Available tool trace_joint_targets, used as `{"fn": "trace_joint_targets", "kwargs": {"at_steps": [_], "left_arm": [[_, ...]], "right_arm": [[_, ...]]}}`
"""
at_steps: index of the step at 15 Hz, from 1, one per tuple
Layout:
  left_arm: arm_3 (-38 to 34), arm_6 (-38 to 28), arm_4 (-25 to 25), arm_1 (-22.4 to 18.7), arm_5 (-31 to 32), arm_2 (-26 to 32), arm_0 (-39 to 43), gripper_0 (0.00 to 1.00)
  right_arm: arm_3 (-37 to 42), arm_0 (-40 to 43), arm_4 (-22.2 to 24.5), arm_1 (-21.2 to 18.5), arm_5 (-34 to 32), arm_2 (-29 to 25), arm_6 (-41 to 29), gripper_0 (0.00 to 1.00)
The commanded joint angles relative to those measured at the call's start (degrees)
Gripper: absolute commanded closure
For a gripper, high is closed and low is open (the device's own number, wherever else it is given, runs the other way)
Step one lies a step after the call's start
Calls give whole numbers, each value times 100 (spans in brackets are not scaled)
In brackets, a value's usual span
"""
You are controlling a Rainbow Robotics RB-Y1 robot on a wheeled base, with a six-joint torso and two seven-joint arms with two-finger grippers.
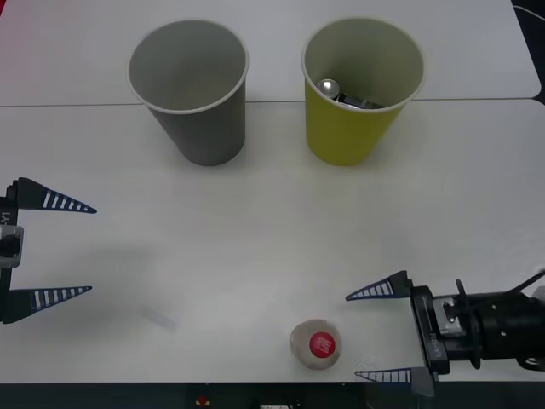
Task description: Put the can into the green bin and the plastic bottle into the gray bin
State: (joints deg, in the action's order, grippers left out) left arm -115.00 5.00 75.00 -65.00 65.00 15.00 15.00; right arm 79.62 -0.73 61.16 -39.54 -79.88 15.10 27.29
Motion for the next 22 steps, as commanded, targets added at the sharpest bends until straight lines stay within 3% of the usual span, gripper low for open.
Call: {"fn": "trace_joint_targets", "kwargs": {"at_steps": [1, 8, 13, 14, 15, 22], "left_arm": [[0, 0, 0, 0, 0, 0, 0, 0], [0, 0, 0, 0, 0, 0, 0, 0], [0, 0, 0, 0, 0, 0, 0, 0], [0, 0, 0, 0, 0, 0, 0, 0], [0, 0, 0, 0, 0, 0, 0, 0], [0, 0, 0, 0, 0, 0, 0, 0]], "right_arm": [[-52, 20, 186, 341, 43, 28, 22, 0], [-104, 82, 555, 983, 166, 45, 92, 0], [-96, 143, 582, 1071, 210, 45, 153, 0], [-96, 152, 582, 1071, 210, 45, 171, 31], [-104, 152, 582, 1071, 210, 45, 171, 100], [-96, 161, 582, 1071, 219, 45, 171, 100]]}}
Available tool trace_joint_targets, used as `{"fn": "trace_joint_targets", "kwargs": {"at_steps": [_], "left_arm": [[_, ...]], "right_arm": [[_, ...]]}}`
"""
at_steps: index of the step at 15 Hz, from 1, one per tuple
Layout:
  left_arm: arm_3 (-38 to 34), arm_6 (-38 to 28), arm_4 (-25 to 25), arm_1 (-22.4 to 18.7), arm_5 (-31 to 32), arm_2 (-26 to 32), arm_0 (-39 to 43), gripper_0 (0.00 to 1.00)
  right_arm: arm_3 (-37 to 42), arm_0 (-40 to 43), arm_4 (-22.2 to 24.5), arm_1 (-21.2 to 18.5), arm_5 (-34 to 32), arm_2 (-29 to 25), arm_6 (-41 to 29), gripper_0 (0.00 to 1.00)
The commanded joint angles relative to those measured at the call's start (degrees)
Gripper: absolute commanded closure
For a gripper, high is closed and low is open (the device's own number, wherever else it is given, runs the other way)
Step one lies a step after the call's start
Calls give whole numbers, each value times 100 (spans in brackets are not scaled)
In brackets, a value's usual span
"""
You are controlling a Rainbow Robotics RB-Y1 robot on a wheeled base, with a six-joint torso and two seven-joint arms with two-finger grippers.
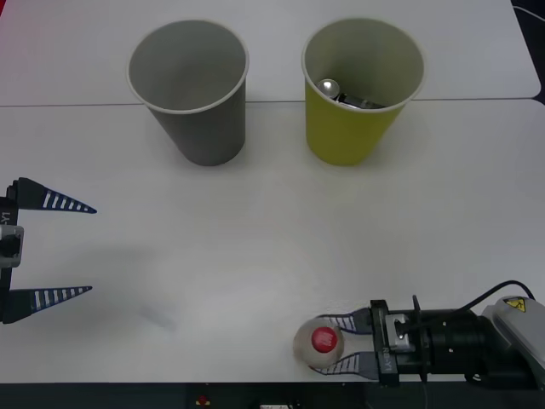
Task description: Put the can into the green bin and the plastic bottle into the gray bin
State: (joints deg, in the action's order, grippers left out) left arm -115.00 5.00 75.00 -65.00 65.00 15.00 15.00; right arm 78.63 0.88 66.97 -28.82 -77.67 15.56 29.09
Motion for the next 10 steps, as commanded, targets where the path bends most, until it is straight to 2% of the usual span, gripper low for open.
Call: {"fn": "trace_joint_targets", "kwargs": {"at_steps": [1, 4, 9, 10], "left_arm": [[0, 0, 0, 0, 0, 0, 0, 0], [0, 0, 0, 0, 0, 0, 0, 0], [0, 0, 0, 0, 0, 0, 0, 0], [0, 0, 0, 0, 0, 0, 0, 0]], "right_arm": [[3, -8, 0, 0, -3, 0, -26, 100], [56, -61, -141, -71, 6, 0, -114, 100], [1260, 185, -141, -519, 375, -176, -1485, 100], [1629, 290, 61, -581, 402, -352, -1934, 100]]}}
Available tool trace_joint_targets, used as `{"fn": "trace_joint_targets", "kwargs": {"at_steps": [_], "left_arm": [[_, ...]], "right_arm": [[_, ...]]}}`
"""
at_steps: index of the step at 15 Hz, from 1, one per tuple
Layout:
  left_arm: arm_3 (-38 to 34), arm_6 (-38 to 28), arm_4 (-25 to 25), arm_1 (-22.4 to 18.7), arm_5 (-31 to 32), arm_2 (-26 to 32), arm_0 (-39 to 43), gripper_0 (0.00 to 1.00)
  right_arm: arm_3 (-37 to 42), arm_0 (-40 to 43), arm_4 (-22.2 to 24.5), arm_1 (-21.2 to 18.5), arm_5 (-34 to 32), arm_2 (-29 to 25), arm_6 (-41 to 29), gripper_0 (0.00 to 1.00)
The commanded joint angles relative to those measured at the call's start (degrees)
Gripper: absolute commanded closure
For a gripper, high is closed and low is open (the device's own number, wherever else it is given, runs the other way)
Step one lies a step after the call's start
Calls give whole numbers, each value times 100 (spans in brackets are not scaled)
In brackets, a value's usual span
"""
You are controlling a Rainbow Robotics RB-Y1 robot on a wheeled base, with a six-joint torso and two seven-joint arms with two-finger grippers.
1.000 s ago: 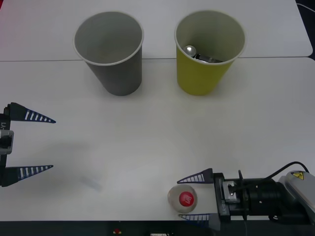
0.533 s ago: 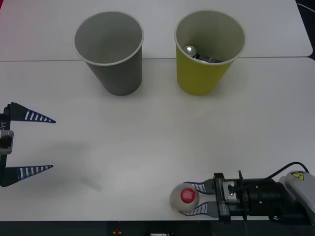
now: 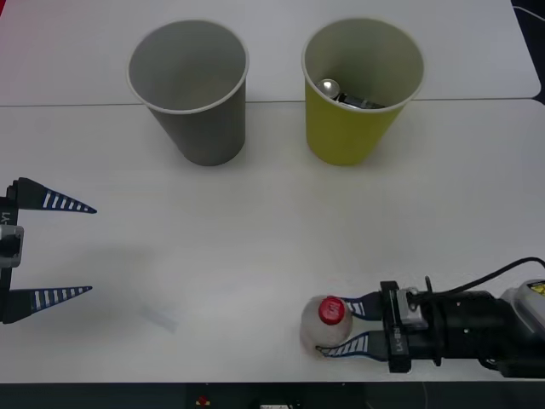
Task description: Put the can into the green bin and the plastic bottle into the gray bin
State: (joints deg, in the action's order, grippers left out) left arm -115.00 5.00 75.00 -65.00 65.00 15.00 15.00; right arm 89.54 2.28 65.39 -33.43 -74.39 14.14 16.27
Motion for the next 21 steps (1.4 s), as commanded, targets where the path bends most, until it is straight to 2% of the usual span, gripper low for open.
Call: {"fn": "trace_joint_targets", "kwargs": {"at_steps": [1, 5, 13, 15, 21], "left_arm": [[0, 0, 0, 0, 0, 0, 0, 0], [0, 0, 0, 0, 0, 0, 0, 0], [0, 0, 0, 0, 0, 0, 0, 0], [0, 0, 0, 0, 0, 0, 0, 0], [0, 0, 0, 0, 0, 0, 0, 0]], "right_arm": [[890, 238, 492, -146, 74, -447, -1082, 100], [2120, 457, 1292, -199, 100, -1141, -3007, 100], [3737, 405, 2320, -436, 170, -1827, -6171, 100], [4019, 273, 2417, -612, 170, -1915, -6962, 100], [4476, -369, 2443, -1166, 170, -2047, -8702, 100]]}}
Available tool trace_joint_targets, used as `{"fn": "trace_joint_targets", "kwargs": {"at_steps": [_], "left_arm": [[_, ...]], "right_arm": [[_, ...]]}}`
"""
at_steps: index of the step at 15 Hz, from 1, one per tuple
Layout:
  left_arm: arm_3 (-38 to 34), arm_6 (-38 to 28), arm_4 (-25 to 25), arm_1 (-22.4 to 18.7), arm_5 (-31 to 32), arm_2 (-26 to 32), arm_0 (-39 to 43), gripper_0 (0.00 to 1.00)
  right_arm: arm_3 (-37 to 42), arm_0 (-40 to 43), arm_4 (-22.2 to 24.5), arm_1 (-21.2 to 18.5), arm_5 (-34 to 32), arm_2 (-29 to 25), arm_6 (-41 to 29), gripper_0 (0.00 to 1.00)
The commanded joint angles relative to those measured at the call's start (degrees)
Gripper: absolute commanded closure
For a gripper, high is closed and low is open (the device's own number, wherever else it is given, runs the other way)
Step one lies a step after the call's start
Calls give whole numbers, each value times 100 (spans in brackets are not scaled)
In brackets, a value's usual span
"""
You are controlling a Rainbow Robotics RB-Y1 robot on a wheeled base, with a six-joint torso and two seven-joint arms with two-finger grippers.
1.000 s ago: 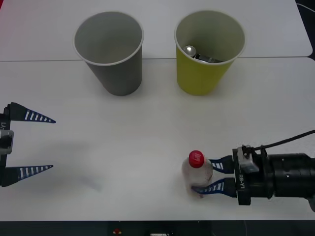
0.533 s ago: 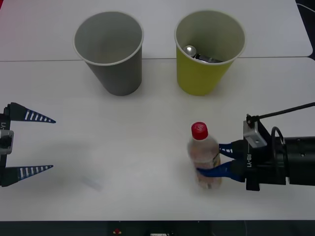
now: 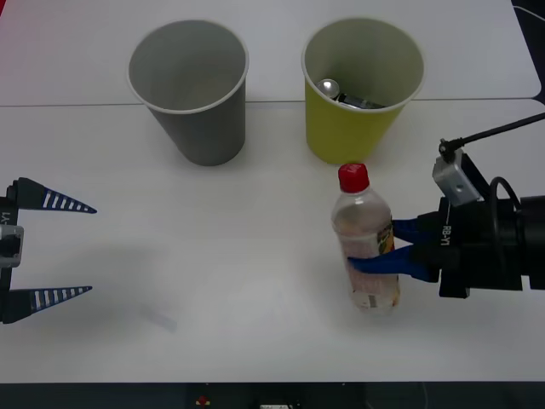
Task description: Put the can into the green bin and the plastic bottle into the gray bin
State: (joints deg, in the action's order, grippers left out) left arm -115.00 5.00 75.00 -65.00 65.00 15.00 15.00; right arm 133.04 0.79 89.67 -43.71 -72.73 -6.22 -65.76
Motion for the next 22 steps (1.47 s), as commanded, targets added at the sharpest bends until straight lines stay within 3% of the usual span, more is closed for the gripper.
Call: {"fn": "trace_joint_targets", "kwargs": {"at_steps": [1, 4, 10, 16, 18, 22], "left_arm": [[0, 0, 0, 0, 0, 0, 0, 0], [0, 0, 0, 0, 0, 0, 0, 0], [0, 0, 0, 0, 0, 0, 0, 0], [0, 0, 0, 0, 0, 0, 0, 0], [0, 0, 0, 0, 0, 0, 0, 0], [0, 0, 0, 0, 0, 0, 0, 0]], "right_arm": [[170, -342, 59, -173, -13, -28, -658, 100], [249, -808, 226, -305, -189, -19, -895, 100], [-23, -2337, 402, -296, -1305, 60, -913, 100], [-1456, -4412, 464, -331, -1516, 1211, -913, 100], [-1957, -5009, 534, -225, -1525, 1580, -913, 100], [-3143, -6257, 982, 478, -1727, 1993, -913, 100]]}}
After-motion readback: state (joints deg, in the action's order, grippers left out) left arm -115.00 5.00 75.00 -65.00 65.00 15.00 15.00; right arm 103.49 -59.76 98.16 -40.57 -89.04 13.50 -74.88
